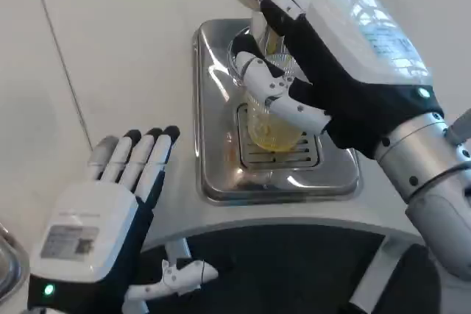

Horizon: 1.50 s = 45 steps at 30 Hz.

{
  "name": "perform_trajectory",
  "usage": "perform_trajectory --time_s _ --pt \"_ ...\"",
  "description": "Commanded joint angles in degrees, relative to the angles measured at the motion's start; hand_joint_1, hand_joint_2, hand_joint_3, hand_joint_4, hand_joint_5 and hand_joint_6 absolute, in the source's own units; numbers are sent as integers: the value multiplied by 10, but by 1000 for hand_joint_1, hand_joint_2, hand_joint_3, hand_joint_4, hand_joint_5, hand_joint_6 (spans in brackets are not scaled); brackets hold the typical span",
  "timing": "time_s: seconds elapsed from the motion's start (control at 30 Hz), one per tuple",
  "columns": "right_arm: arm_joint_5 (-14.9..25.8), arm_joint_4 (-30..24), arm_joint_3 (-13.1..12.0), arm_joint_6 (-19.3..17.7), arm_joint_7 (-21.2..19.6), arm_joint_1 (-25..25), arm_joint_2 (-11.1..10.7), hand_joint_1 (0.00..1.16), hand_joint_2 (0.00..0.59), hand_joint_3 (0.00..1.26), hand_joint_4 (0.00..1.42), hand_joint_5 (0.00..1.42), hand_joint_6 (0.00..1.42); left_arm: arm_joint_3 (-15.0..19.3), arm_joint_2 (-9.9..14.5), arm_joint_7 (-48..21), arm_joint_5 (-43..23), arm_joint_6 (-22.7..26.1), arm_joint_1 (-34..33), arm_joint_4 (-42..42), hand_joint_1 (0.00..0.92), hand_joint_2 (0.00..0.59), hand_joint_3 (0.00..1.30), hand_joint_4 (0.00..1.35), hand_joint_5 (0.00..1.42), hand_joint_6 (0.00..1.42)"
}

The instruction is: Grasp the cup under the faucet to collect the drink, then remove the cup.

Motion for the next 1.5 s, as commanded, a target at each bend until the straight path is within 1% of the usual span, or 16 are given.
perform_trajectory --time_s 0.03,0.27,0.6,0.8,0.97,1.07,1.13,1.27,1.33,1.4,1.5 --pt "-1 5 5 -2 15 11 3 0 580 96 0 24 1 -13 -4 -5 0 15 -31 32 0 52 0 0 0 0" --pt "0 3 1 -2 25 12 0 0 580 96 0 24 1 -35 -8 -4 -1 38 -95 77 0 52 0 0 0 0" --pt "8 8 -8 -2 33 5 -1 0 580 103 0 25 1 -65 -19 -2 -1 60 -155 122 6 52 0 0 0 0" --pt "10 6 -13 1 35 8 1 0 580 103 0 25 1 -76 -20 0 -5 67 -175 137 9 52 0 0 0 0" --pt "21 7 -22 6 35 10 5 0 580 104 0 31 1 -82 -21 0 -7 71 -186 148 10 52 0 0 0 0" --pt "36 1 -33 22 22 19 24 0 585 100 0 29 1 -85 -21 1 -7 73 -195 156 10 52 0 0 0 0" --pt "39 -9 -44 22 -9 36 40 0 586 89 0 8 1 -87 -20 1 -8 74 -202 161 10 52 0 0 0 0" --pt "44 -17 -57 18 -57 58 61 0 586 53 0 0 0 -93 -19 3 -11 76 -210 165 10 52 0 0 0 0" --pt "53 -19 -69 23 -86 69 80 0 586 34 0 0 0 -95 -18 3 -11 76 -212 167 10 52 0 0 0 0" --pt "66 -23 -83 30 -116 80 104 0 586 14 0 0 0 -98 -17 4 -12 76 -214 168 10 52 0 0 0 0" --pt "79 -28 -94 29 -140 89 121 0 586 7 0 0 0 -101 -18 5 -12 75 -215 171 10 52 0 0 0 0"
